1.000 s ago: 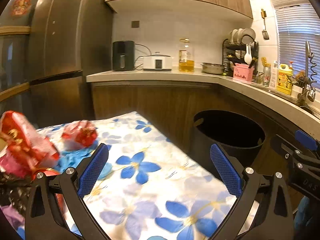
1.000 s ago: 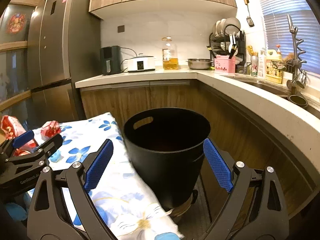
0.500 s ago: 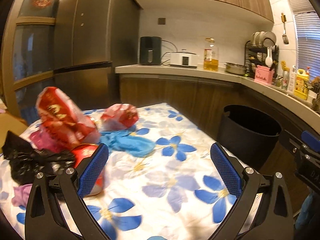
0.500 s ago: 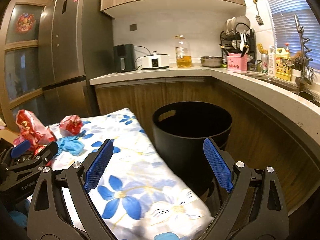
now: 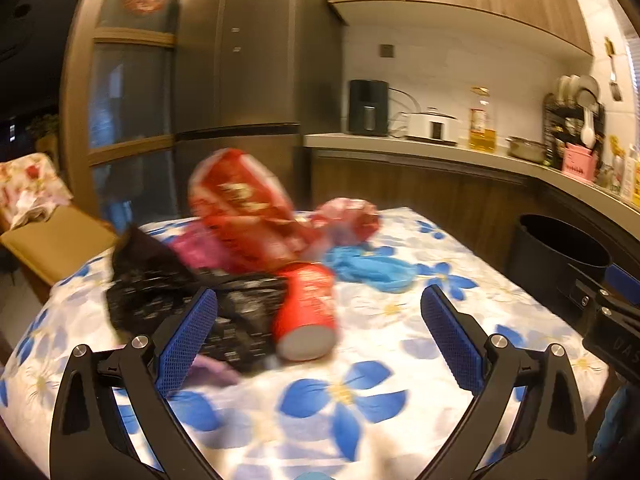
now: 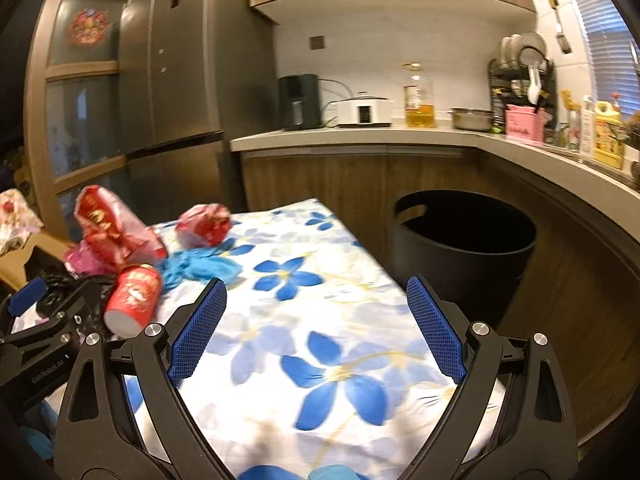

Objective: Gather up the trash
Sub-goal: 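Move both open tools back toward the trash on the table, then grasp the second purple glove with the left tool while the right tool grasps the red paper cup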

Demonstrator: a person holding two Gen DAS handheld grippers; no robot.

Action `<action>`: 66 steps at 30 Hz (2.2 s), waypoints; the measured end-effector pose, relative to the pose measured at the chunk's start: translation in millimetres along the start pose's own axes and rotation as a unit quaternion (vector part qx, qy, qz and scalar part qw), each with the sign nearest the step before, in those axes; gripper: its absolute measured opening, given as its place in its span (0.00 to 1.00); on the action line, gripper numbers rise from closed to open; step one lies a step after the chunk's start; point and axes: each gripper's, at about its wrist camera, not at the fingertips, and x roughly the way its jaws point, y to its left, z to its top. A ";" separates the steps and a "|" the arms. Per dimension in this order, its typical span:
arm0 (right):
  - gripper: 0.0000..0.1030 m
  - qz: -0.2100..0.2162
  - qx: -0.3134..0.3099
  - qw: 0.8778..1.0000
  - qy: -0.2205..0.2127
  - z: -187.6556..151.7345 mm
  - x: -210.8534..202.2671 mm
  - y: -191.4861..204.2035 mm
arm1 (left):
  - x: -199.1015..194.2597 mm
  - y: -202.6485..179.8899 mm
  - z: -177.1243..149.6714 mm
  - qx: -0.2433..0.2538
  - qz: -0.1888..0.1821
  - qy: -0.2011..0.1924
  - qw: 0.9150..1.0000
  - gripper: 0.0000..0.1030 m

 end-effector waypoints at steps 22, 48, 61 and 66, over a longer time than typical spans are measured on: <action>0.88 0.052 -0.021 0.998 0.030 -13.7 19.9 53.3 | 10.5 97.6 -37.4 -0.048 0.073 0.053 0.995 0.90; 0.88 0.135 -0.055 0.987 0.062 -29.4 40.7 115.7 | -20.4 95.8 -26.8 -0.047 0.030 0.053 0.997 0.12; 0.70 0.161 -0.083 0.979 0.098 -39.9 77.4 162.3 | -12.4 106.8 -26.7 -0.057 0.031 0.052 0.997 0.12; 0.68 0.168 -0.093 0.975 0.110 -44.5 85.2 170.8 | -9.1 108.8 -29.3 -0.061 0.027 0.057 0.996 0.12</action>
